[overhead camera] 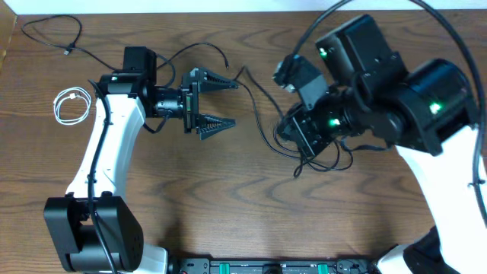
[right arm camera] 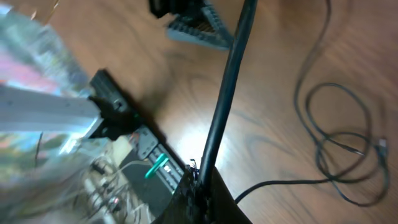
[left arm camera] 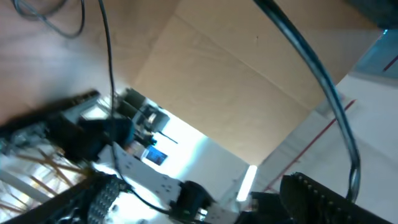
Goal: Untangle cables
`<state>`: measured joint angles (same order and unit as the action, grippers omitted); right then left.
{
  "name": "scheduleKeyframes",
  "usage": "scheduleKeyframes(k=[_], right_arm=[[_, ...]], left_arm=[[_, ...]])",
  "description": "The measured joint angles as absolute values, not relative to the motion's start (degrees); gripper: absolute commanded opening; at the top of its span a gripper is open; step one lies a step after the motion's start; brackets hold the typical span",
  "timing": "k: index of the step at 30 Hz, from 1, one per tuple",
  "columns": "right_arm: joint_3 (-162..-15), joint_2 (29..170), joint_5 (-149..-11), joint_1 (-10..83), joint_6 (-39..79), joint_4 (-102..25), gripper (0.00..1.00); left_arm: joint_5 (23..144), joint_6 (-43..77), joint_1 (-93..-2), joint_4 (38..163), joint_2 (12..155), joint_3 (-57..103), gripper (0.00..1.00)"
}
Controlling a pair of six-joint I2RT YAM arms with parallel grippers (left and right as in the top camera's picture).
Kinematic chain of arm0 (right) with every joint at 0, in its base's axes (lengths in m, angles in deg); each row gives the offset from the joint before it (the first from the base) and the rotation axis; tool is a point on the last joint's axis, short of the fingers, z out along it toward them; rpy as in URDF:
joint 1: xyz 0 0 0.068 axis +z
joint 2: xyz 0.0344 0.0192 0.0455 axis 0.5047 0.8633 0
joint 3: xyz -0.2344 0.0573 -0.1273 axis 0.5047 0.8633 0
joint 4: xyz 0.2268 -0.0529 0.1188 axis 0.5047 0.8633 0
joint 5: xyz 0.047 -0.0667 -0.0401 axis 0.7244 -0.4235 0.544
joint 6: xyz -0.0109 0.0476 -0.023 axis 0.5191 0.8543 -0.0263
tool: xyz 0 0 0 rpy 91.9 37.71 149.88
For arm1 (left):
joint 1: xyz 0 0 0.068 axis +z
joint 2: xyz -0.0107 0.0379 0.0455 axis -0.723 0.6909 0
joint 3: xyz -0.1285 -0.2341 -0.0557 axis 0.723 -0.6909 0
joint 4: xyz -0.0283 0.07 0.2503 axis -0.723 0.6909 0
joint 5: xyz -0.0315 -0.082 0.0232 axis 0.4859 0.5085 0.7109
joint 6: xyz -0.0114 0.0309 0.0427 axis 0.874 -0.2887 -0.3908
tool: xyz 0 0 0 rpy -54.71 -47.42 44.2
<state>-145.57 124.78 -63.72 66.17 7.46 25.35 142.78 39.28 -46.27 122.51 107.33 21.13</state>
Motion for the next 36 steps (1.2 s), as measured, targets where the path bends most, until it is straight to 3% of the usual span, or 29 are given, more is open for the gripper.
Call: scheduleKeyframes(k=[13,23,36], right_arm=[[-145.57,125.11,-66.47,71.87,4.35,25.75,0.01],[-145.57,125.11,-80.68,69.01,15.44,25.75,0.01],[-145.57,125.11,-67.37,71.48,6.98,25.77,0.01]], left_arm=[[143.87,47.41,-46.27,121.05,107.33,21.13,0.81],[144.68,48.70,-45.64,117.03,107.33,21.13,0.81],[144.64,53.05,-43.19,117.05,107.33,21.13,0.79]])
